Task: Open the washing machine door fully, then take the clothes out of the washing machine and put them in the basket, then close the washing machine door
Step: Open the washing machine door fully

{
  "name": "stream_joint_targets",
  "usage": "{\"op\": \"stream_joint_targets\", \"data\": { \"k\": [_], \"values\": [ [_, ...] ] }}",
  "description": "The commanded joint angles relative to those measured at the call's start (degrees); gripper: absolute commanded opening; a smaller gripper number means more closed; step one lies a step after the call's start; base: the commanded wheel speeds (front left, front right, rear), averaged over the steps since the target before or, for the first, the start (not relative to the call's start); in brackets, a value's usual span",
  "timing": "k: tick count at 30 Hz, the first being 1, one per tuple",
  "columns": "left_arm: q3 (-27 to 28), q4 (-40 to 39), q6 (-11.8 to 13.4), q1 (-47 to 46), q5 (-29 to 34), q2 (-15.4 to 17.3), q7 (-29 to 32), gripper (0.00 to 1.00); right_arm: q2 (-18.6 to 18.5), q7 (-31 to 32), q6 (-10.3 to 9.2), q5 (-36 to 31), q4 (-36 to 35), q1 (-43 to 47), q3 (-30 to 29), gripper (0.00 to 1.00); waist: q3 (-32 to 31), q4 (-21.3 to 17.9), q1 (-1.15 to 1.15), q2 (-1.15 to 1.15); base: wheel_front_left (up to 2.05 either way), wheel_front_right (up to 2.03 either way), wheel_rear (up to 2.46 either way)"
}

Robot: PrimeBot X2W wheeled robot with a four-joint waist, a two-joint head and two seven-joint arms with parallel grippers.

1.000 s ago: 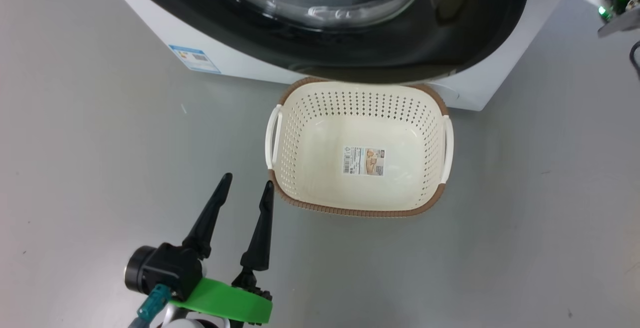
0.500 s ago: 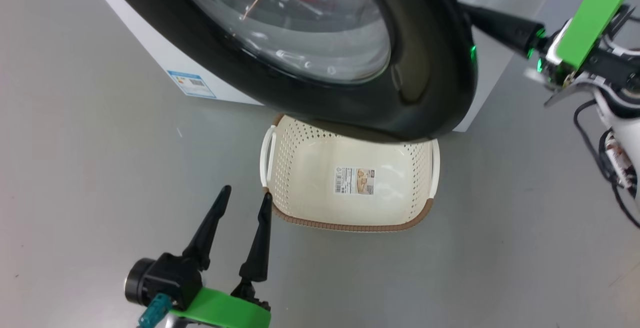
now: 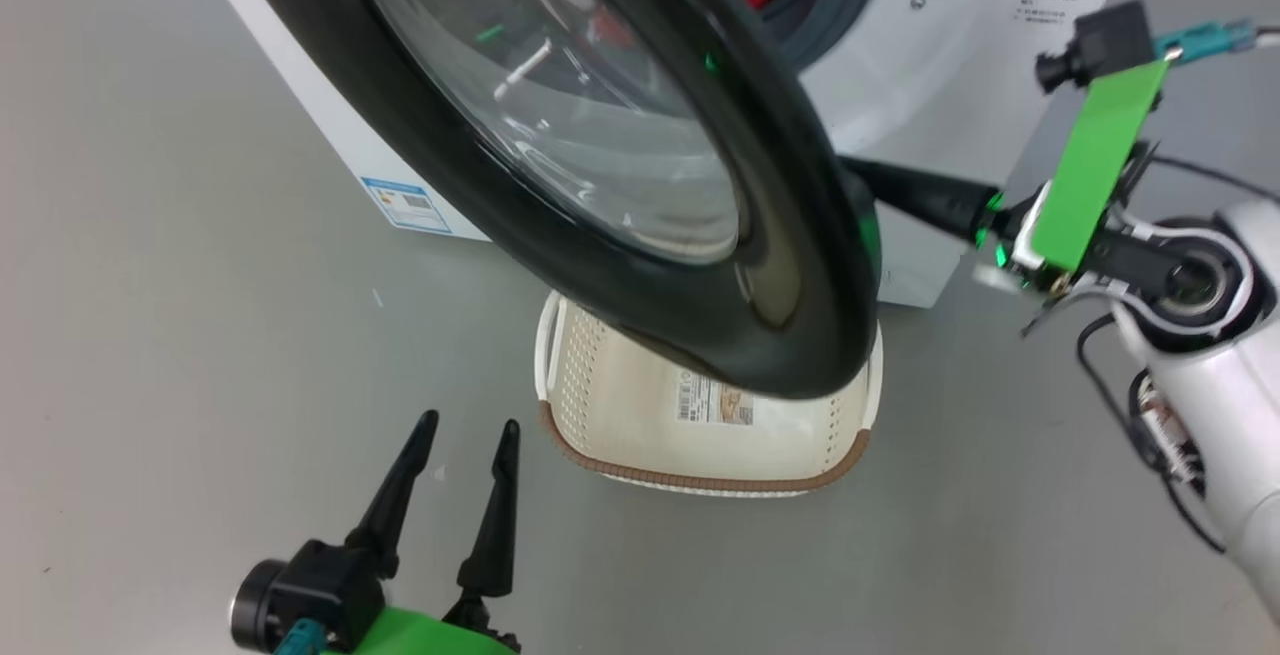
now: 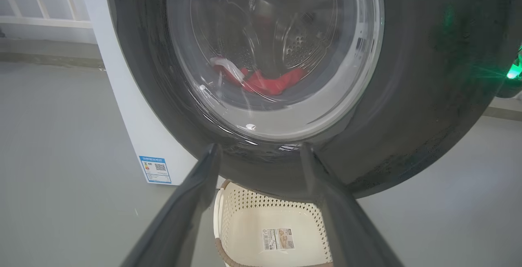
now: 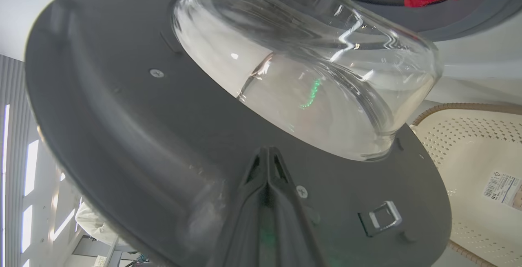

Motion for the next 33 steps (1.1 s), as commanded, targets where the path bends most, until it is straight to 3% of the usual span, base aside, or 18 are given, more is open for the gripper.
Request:
{"op": "stream_joint_targets", "data": {
  "k": [1,16,33],
  "values": [
    [2.3,-1.1,0.4,0.5,0.2,0.7,-0.5,1.0,1.2,0.3,0.4,-0.7,-2.2,1.3,0.5,0.0,-0.9,0.7,0.0,0.0,0.0,0.0,0.0],
    [5.2,-1.1,0.9,5.2,-0.4,0.7,-0.5,1.0,6.1,1.2,0.4,-1.9,-6.8,10.9,0.8,0.0,-6.4,6.3,0.0,0.0,0.0,0.0,0.0],
    [6.3,-0.4,0.8,7.5,-0.1,0.7,-0.5,1.0,10.9,1.7,0.4,-3.6,-8.1,16.0,2.9,0.0,-10.3,12.0,0.0,0.0,0.0,0.0,0.0]
  ]
}}
